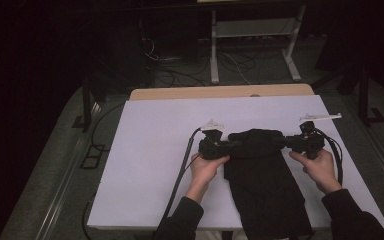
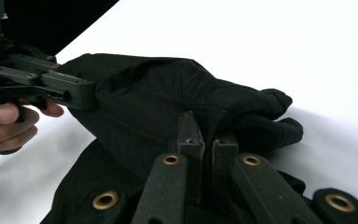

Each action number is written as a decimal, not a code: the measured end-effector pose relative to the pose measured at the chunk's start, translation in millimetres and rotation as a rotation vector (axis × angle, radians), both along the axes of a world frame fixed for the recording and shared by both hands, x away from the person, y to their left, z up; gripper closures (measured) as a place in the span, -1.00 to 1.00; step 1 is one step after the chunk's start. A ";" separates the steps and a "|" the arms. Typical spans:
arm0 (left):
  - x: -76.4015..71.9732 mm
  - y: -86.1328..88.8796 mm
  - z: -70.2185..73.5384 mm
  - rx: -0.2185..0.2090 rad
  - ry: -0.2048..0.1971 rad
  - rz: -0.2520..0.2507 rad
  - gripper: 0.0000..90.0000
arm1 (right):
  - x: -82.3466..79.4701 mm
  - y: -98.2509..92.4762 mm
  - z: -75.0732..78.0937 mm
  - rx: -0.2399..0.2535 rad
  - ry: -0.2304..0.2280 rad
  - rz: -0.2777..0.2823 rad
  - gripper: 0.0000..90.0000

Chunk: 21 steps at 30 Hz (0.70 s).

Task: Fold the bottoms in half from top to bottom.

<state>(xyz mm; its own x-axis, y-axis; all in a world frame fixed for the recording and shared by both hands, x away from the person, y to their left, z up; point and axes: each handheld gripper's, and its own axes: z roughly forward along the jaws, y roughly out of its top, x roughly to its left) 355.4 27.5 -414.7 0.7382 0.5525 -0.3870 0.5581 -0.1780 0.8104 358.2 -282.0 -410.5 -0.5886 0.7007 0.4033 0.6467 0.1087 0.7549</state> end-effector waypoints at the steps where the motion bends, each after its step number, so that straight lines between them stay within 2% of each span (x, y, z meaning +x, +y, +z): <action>1: -3.5 -0.2 -0.6 -0.001 -0.008 -0.002 0.86 | -1.8 -0.6 0.4 0.003 0.000 0.002 0.89; 5: -13.8 0.5 -4.5 0.008 -0.015 -0.013 0.86 | -7.8 -0.4 0.2 -0.003 0.007 0.016 0.89; 15: -26.3 1.2 -13.3 -0.012 0.003 -0.037 0.86 | -22.3 0.6 -7.2 -0.034 0.051 0.036 0.89; 21: -35.2 -2.9 -15.0 0.011 -0.016 -0.057 0.86 | -26.7 -0.5 -12.3 -0.050 0.073 0.042 0.89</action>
